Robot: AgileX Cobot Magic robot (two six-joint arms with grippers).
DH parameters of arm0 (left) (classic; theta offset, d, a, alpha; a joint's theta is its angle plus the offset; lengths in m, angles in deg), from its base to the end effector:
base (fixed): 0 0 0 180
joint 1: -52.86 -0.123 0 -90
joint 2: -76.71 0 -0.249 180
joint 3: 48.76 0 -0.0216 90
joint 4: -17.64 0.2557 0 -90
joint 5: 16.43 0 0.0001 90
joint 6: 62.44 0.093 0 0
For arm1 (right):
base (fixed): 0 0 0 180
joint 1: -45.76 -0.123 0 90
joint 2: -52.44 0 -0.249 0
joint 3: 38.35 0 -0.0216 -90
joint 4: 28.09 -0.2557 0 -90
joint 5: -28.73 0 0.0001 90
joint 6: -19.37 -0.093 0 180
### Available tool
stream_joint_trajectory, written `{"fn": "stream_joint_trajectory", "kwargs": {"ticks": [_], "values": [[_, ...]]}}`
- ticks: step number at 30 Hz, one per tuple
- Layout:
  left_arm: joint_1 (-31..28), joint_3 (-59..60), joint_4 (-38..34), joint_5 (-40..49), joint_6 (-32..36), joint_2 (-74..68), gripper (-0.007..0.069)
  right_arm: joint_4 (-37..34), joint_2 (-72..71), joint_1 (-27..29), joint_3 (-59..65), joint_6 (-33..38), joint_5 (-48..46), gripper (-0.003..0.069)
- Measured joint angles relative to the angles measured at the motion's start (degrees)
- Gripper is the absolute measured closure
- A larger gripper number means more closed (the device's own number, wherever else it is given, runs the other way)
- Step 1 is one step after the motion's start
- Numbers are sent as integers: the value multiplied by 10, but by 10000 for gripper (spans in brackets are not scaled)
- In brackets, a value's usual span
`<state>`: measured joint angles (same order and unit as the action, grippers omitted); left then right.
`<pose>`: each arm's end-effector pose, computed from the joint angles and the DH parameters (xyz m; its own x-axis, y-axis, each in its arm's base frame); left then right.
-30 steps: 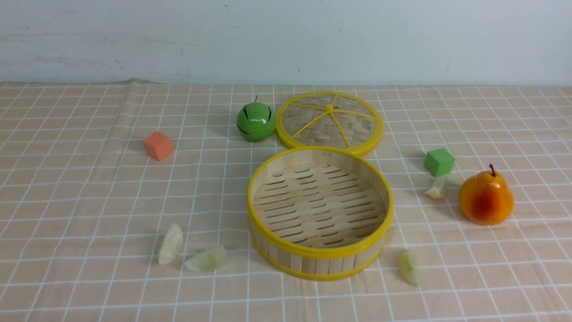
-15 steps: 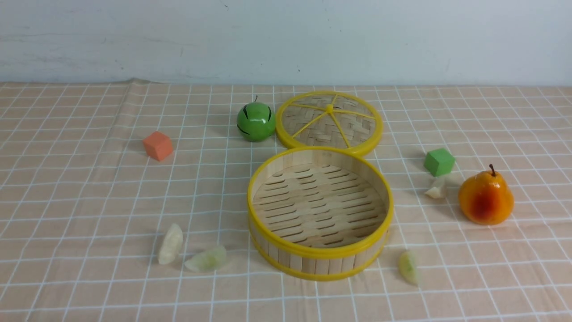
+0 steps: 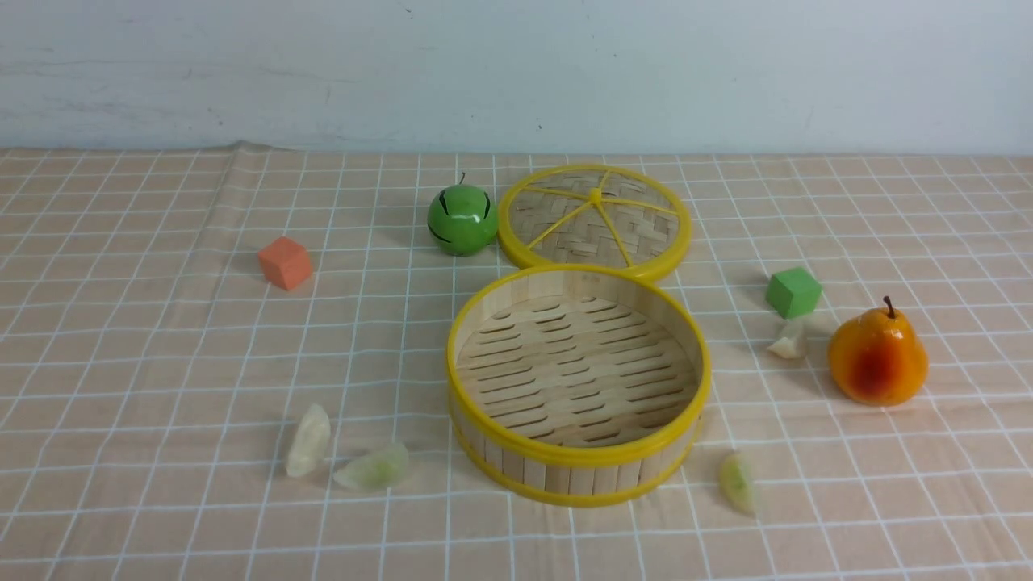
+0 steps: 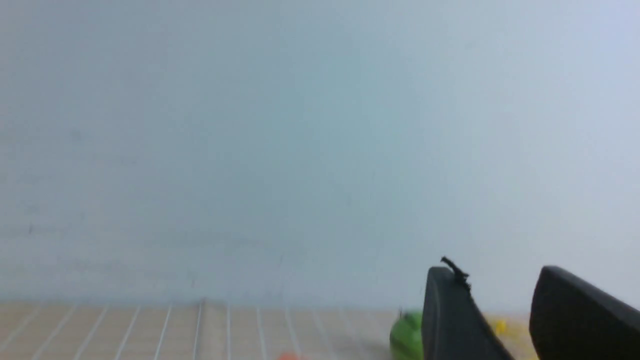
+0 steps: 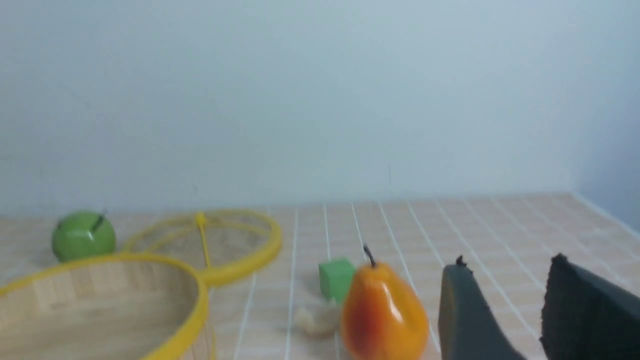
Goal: Put the dumplings into the steamer on the table with the brown tablecloth.
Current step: 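Reach for and grasp a dumpling on the table with the left gripper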
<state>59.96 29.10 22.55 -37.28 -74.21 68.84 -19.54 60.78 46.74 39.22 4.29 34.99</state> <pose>0.0899 -0.0140 0.2369 0.3980 -0.1755 -0.9004 0.2023 0.9742 -0.1004 0.0987 -0.0002 0.2154 0.1774 0.1116 -0.9778 -0.0193 0.9938 0.1099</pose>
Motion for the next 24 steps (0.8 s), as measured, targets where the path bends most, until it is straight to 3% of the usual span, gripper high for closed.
{"fn": "stream_joint_trajectory", "kwargs": {"ticks": [5, 9, 12, 14, 19, 22, 24], "values": [[0, 0, 0, -125, -57, 0, 386, -4, 0, 0, 0, 0, 108, 419], [0, -2, -2, -153, -220, 0, 387, -24, 0, 0, 0, -11, 152, 419], [0, -41, -4, -121, -286, -10, 418, -51, 10, 0, -2, -15, 200, 424], [0, -66, -4, -99, -294, -22, 448, -67, 19, 0, -8, -15, 210, 435], [0, -231, 23, -2, -289, -141, 638, -95, 113, 0, -116, -15, 214, 575], [0, -286, 57, 40, -279, -222, 638, -85, 169, 0, -171, -15, 186, 658], [0, -301, 82, 59, -268, -280, 638, -65, 214, 0, -203, -15, 146, 677]]}}
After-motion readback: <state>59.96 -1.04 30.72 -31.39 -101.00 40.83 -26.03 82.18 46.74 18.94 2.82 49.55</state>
